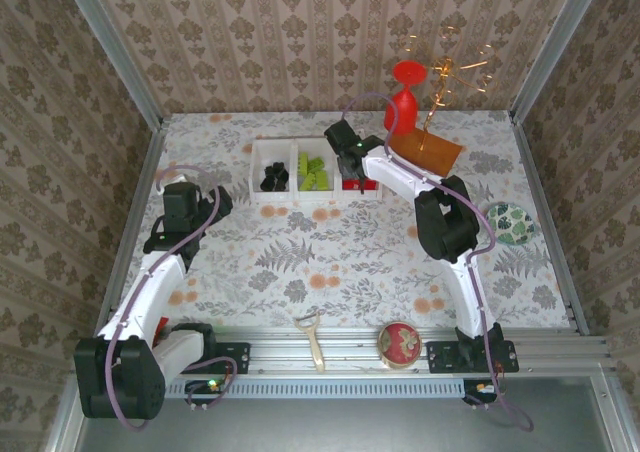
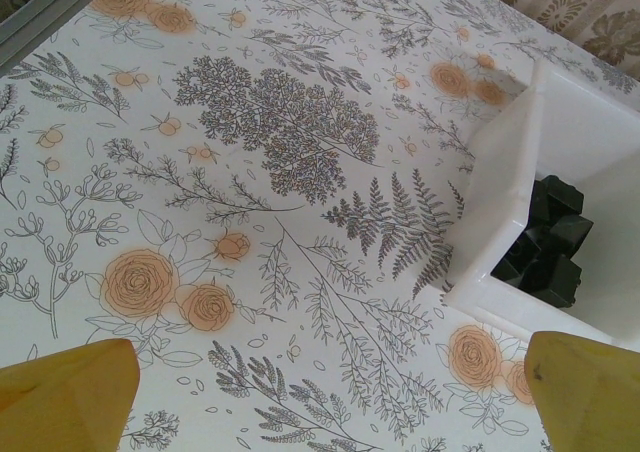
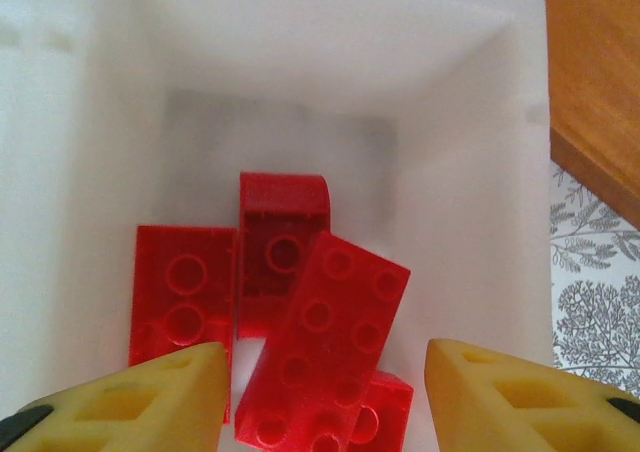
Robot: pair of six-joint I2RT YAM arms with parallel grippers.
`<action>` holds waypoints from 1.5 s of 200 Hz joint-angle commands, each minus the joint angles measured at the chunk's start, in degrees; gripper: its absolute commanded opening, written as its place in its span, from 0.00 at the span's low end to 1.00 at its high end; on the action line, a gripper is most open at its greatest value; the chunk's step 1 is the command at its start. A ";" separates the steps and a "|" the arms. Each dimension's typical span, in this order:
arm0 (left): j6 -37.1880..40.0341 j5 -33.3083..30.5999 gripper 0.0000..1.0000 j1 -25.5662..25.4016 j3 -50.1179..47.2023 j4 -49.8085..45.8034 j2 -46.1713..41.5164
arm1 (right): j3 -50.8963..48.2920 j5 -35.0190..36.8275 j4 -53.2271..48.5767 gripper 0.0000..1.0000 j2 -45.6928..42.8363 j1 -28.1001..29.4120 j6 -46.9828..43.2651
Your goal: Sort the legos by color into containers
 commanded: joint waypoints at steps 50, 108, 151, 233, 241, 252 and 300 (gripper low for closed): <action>1.91 -2.65 1.00 0.97 -1.09 -1.10 -4.37 | -15.22 1.56 3.27 0.64 -16.87 0.74 1.88; 6.67 -4.71 1.00 1.50 -3.94 1.32 -7.81 | -31.76 4.56 6.46 0.77 -33.64 0.74 5.96; 11.77 -5.02 1.00 1.76 -7.68 5.82 -11.45 | -42.52 8.89 7.80 0.88 -46.21 -0.11 8.24; 26.74 -3.54 1.00 1.85 -22.91 28.44 -17.02 | -58.38 19.14 14.27 1.00 -61.30 -5.80 6.69; 27.66 -3.62 1.00 1.85 -24.14 30.51 -16.95 | -59.37 19.12 15.29 1.00 -61.61 -6.56 6.09; 28.78 -3.84 1.00 1.85 -25.60 32.67 -16.63 | -61.14 19.07 17.95 1.00 -62.07 -7.44 4.42; 30.12 -1.29 1.00 3.43 -29.05 42.23 -10.48 | -72.16 17.93 37.08 1.00 -65.29 -9.78 -5.42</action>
